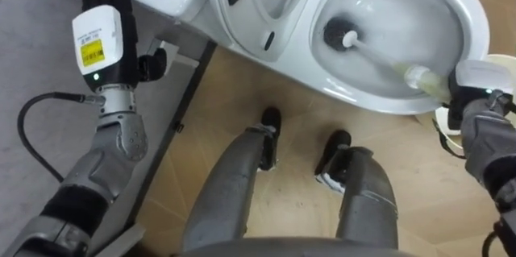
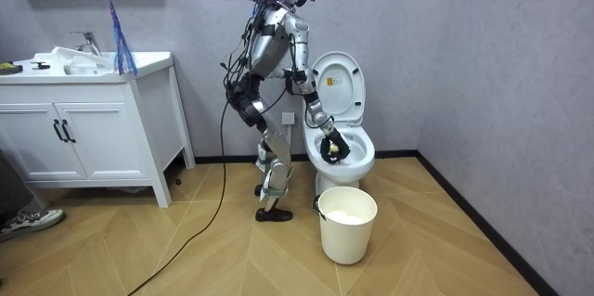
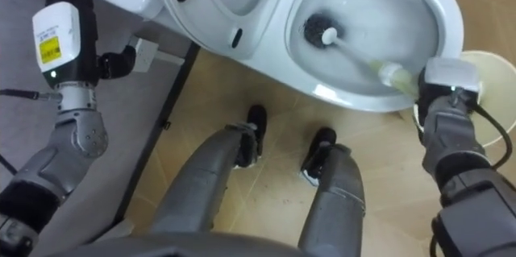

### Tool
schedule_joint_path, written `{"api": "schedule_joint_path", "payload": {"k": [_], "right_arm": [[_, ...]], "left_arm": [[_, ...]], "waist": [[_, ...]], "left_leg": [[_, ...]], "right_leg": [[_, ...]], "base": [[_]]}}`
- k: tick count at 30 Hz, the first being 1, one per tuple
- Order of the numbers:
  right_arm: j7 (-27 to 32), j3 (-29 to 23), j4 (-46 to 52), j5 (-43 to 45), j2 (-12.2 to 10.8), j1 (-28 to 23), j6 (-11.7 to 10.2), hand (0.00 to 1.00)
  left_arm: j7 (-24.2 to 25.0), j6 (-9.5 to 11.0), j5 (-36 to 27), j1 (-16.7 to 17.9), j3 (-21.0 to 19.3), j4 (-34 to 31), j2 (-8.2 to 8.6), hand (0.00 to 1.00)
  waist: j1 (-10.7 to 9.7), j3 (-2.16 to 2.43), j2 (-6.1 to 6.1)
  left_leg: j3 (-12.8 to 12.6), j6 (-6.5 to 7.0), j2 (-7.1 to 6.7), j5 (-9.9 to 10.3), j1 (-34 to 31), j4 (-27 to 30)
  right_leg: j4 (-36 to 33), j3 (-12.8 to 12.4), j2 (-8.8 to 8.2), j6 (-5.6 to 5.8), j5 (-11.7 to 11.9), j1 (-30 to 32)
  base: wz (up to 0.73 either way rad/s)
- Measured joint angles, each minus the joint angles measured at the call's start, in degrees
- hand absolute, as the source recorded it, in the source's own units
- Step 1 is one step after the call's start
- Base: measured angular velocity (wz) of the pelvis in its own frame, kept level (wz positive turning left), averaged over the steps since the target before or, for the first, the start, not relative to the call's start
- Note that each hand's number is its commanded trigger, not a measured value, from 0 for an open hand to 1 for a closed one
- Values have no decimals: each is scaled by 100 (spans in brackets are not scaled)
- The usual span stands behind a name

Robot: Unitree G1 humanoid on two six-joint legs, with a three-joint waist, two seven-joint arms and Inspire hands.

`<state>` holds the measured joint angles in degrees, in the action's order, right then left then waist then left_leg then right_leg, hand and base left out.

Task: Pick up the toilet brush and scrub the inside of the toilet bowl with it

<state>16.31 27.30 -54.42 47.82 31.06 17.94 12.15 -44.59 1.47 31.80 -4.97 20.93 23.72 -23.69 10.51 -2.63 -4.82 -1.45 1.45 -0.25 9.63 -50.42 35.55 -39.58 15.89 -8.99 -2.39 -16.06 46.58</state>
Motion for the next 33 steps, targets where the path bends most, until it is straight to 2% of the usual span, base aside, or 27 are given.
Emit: {"api": "schedule_joint_path", "payload": {"k": [1, 4, 10, 15, 19, 22, 23, 26, 31, 33], "right_arm": [[3, 0, 180, 125, 56, -128, 38, 100], [-1, 6, 409, 224, 134, -345, 70, 100], [-32, 15, 1036, 531, 45, -630, 426, 100], [-32, 15, 1047, 543, 121, -578, 424, 100], [8, -46, 1012, 161, 126, -504, 287, 100], [137, -147, 1011, -152, 110, -386, 57, 100], [214, -242, 1049, -195, 97, -330, -26, 100], [248, -634, 1557, -41, 78, -314, -37, 100], [629, -1058, 1974, -26, 89, -214, -220, 100], [686, -1072, 2054, -26, 86, -231, -231, 100]], "left_arm": [[-9, 1, -48, 4, 0, 2, -3, 0], [-24, 40, -248, 54, 38, 2, -1, 0], [-54, 61, -518, 217, 11, -109, -33, 0], [-93, 61, -528, 244, 15, -126, -46, 0], [-96, 87, -489, 203, 59, -147, -287, 0], [-113, 72, -467, 218, 56, -238, -461, 0], [-135, 42, -438, 222, -7, -253, -465, 0], [-155, -38, -240, 274, -215, -303, -442, 0], [-236, -171, -241, 371, -300, -311, -432, 0], [-229, -277, -235, 461, -346, -531, -412, 0]], "waist": [[2, 1, -1], [18, 6, -8], [-81, 12, -7], [-102, 17, 6], [-118, 20, 98], [-221, 20, 353], [-257, 20, 443], [-393, 25, 571], [-563, 20, 613], [-572, 22, 621]], "left_leg": [[-14, 0, 42, 0, 47, -37], [-33, -9, 45, 5, 146, -112], [-80, -25, 89, 7, 215, -184], [-82, -30, 89, 4, 209, -146], [-84, -27, 77, 3, 197, -86], [-185, -17, 32, -3, 165, -75], [-195, -10, 38, -7, 145, -67], [-237, -7, 40, -6, 102, 5], [-295, 18, 47, -35, 114, -19], [-314, 23, 63, -39, 110, -30]], "right_leg": [[35, 1, 7, 2, 1, -38], [147, 16, 36, -15, 31, -145], [237, -3, 100, -34, 50, -202], [204, -9, 93, -39, 54, -201], [146, -19, 34, -38, 53, -188], [-54, -163, -34, -19, 9, -14], [-118, -197, -56, -20, 6, 46], [-222, -263, -39, -16, -1, 113], [-225, -326, 2, -16, 52, 124], [-233, -352, -4, -13, 64, 152]], "base": [[-5], [-6], [-3], [-1], [0], [-5], [-3], [-2], [-6], [-2]]}}
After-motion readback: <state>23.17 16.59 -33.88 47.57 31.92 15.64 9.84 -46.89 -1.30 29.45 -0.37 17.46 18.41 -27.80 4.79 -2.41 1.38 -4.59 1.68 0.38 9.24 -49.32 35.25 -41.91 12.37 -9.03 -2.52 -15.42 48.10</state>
